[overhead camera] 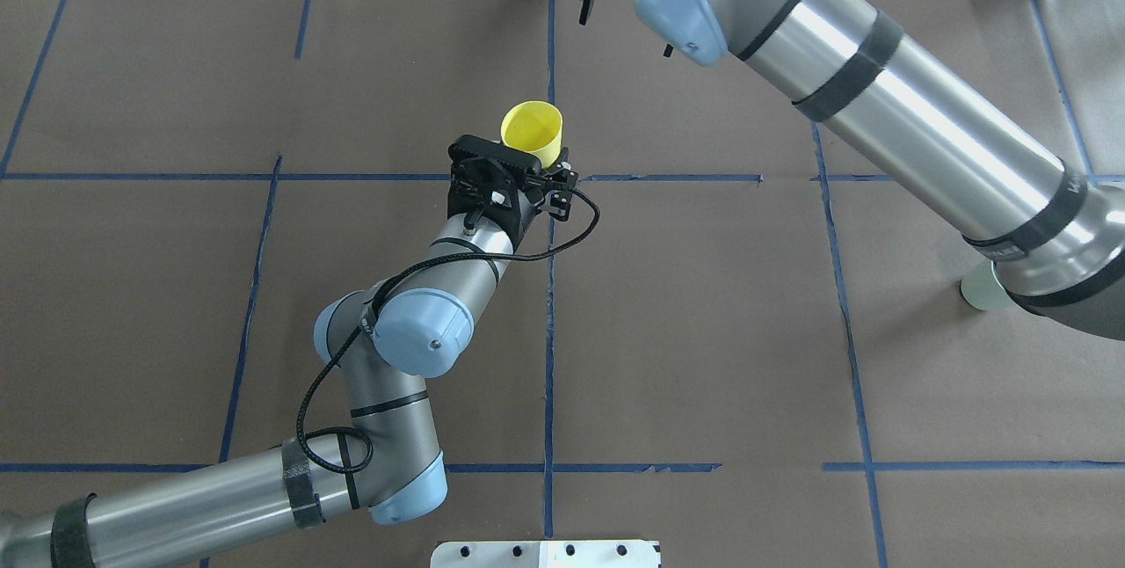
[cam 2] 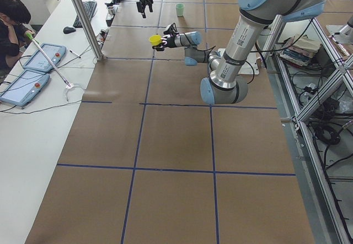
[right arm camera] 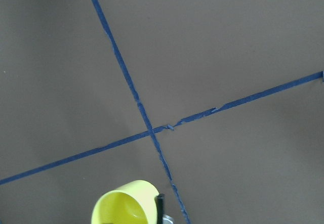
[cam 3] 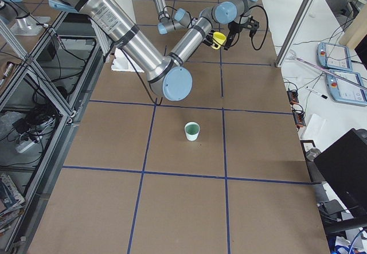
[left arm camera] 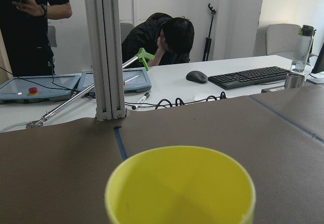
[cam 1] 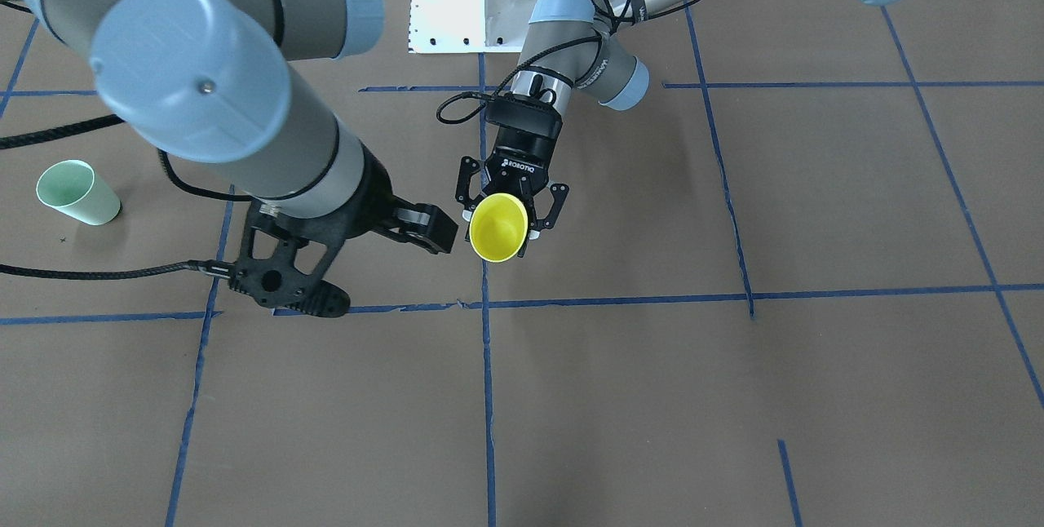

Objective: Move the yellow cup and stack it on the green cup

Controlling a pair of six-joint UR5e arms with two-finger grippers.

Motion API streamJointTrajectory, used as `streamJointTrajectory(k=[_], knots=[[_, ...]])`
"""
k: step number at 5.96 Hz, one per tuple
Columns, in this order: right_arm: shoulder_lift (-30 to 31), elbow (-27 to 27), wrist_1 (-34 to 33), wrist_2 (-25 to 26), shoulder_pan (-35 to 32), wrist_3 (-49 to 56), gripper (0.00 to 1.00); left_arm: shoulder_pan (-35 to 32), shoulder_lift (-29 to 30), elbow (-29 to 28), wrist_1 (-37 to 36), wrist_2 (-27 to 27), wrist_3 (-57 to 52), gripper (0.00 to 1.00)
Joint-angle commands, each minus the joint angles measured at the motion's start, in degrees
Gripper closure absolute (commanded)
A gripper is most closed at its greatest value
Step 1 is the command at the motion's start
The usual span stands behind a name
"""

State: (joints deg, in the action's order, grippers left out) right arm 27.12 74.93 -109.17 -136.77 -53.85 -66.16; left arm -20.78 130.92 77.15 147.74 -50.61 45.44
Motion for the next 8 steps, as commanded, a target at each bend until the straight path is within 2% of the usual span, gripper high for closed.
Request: streamJointTrajectory(k=[1, 2, 5, 8], knots=[[-4.45, -7.34, -0.08, 1.41, 2.77, 0.58, 0.06, 0.04, 0.04, 0.02, 0.00, 0.08, 0.00, 0.80], [-4.27, -8.21, -0.08, 3.76, 5.13, 3.03, 0.08, 0.04, -0.05, 0.02, 0.00, 0.08, 0.00, 0.80], [-3.04, -7.96, -0.08, 4.84, 7.88, 6.39, 0.12, 0.04, -0.05, -0.07, 0.17, 0.08, 0.09, 0.80], [-3.13, -7.70, 0.01, 4.67, 8.76, 6.48, 0.27, 0.04, -0.23, -0.07, 0.26, -0.01, 0.09, 0.80]])
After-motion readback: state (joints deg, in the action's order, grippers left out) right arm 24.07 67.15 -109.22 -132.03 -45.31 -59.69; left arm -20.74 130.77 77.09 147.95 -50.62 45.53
